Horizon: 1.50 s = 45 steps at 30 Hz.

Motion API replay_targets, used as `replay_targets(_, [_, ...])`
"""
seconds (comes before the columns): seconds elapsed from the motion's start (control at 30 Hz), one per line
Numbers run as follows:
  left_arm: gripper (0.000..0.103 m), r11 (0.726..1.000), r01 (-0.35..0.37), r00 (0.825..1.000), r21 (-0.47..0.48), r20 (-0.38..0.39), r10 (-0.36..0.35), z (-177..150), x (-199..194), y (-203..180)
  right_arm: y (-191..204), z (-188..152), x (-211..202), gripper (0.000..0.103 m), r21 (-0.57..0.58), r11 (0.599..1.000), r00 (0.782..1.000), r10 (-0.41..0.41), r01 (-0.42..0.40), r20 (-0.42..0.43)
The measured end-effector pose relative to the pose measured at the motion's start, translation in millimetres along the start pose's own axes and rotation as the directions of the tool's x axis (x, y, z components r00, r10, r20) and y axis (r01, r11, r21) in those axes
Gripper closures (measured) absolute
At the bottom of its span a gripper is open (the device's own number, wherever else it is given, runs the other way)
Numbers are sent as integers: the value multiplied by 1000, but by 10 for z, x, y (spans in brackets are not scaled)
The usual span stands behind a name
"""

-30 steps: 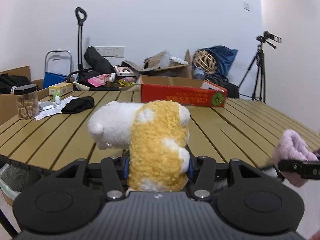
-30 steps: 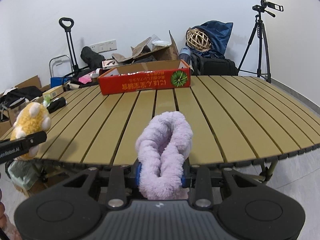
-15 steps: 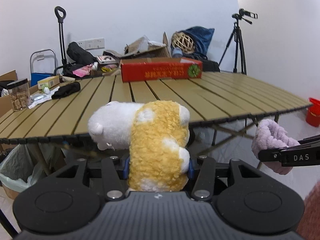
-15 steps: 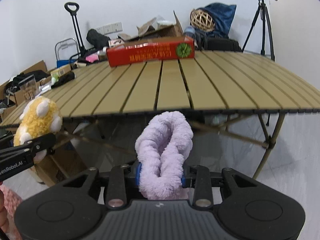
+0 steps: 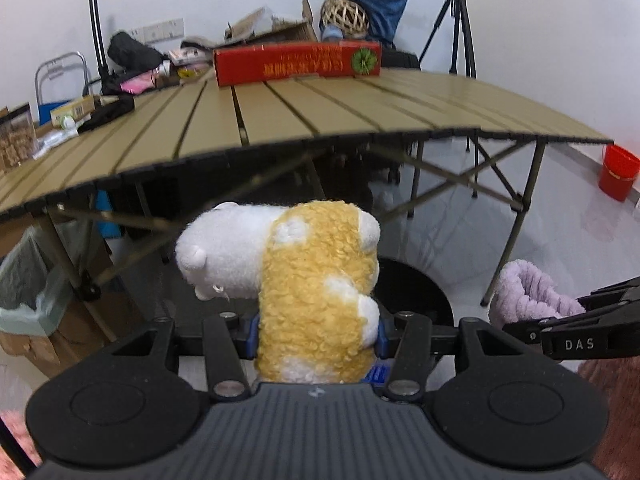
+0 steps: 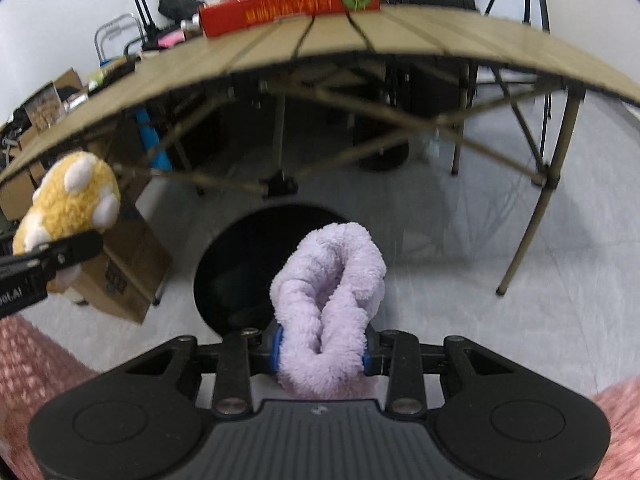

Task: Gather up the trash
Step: 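Carry the hamster and headband down below the table over the black bin, then open the right gripper to drop the lilac headband into the bin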

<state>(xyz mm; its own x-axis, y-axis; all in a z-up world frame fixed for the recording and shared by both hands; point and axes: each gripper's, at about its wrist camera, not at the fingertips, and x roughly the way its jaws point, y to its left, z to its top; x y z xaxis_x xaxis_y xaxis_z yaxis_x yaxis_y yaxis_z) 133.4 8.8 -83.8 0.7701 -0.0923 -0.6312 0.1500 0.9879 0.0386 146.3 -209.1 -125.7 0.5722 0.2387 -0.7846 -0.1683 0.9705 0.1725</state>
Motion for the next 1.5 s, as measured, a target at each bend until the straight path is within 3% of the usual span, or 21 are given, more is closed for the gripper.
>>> replay_targets(0.37, [53, 999, -19, 986, -41, -166, 12, -133, 307, 95, -63, -166, 305, 70, 17, 1000, 993, -14, 16, -120])
replay_targets(0.6, [53, 996, -50, 968, -73, -251, 30, -193, 511, 210, -62, -170, 431, 70, 9, 1000, 991, 6, -5, -133])
replay_targets(1.3, [53, 979, -137, 934, -154, -349, 76, -229, 743, 534, 376, 363, 953, 68, -99, 991, 991, 75, -86, -107])
replay_targets(1.4, [53, 977, -144, 930, -157, -359, 79, -231, 766, 551, 418, 430, 1035, 51, -99, 992, 993, 69, -79, -100])
replay_targets(1.43, [53, 977, -146, 929, -157, -361, 80, -231, 774, 555, 422, 451, 1059, 40, -96, 993, 993, 64, -73, -97])
replay_targets(1.47, [53, 977, -146, 928, -156, -363, 81, -229, 782, 554, 420, 477, 1087, 21, -91, 993, 993, 60, -69, -99])
replay_targets(1.5, [53, 977, -147, 928, -155, -365, 82, -224, 787, 547, 412, 491, 1107, 12, -86, 994, 994, 55, -63, -98])
